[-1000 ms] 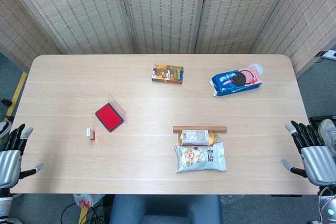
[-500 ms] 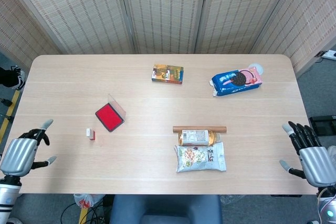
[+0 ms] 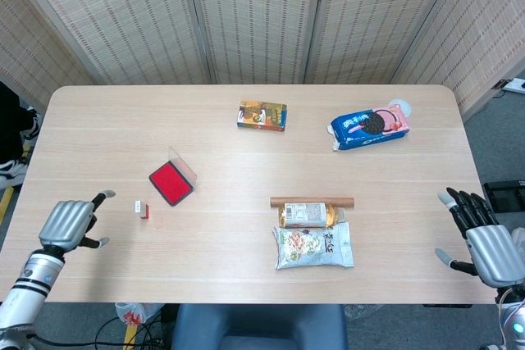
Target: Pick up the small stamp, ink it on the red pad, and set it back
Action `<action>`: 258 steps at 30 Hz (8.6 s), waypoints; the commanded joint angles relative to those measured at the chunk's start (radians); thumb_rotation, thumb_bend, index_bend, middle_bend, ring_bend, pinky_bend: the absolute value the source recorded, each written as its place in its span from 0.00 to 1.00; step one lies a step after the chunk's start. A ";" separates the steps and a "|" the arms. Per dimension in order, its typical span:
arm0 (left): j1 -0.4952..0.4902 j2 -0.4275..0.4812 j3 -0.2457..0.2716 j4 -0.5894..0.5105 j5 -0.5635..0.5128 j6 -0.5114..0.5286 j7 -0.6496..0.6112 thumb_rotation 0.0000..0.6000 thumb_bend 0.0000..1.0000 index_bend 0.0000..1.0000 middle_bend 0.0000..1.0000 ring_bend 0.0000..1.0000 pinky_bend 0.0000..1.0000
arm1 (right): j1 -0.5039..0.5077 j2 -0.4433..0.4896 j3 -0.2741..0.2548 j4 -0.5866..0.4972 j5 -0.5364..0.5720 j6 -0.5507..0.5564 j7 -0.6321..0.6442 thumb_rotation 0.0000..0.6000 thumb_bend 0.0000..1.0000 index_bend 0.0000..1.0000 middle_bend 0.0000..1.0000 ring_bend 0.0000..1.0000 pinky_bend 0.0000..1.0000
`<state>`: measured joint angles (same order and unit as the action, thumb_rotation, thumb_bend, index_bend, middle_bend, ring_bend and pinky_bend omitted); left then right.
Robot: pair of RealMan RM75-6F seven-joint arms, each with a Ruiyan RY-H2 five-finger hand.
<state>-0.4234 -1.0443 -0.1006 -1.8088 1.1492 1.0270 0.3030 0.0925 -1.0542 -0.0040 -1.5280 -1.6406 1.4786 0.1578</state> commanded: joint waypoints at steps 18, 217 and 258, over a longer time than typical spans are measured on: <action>-0.180 -0.204 -0.040 0.193 -0.263 -0.181 0.026 1.00 0.22 0.28 1.00 0.77 0.82 | 0.004 0.035 -0.020 0.036 -0.024 0.012 0.133 1.00 0.20 0.00 0.00 0.00 0.00; -0.291 -0.268 -0.021 0.307 -0.355 -0.170 -0.104 1.00 0.45 0.79 1.00 0.82 0.86 | -0.011 0.048 0.000 0.061 0.007 0.035 0.191 1.00 0.20 0.00 0.00 0.00 0.00; -0.263 -0.416 -0.002 0.541 -0.236 -0.246 -0.140 1.00 0.45 0.79 1.00 0.81 0.86 | -0.014 0.055 -0.007 0.045 0.008 0.033 0.178 1.00 0.20 0.00 0.00 0.00 0.00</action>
<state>-0.6868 -1.4591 -0.1014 -1.2690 0.9113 0.7822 0.1644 0.0783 -0.9990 -0.0115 -1.4832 -1.6324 1.5113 0.3358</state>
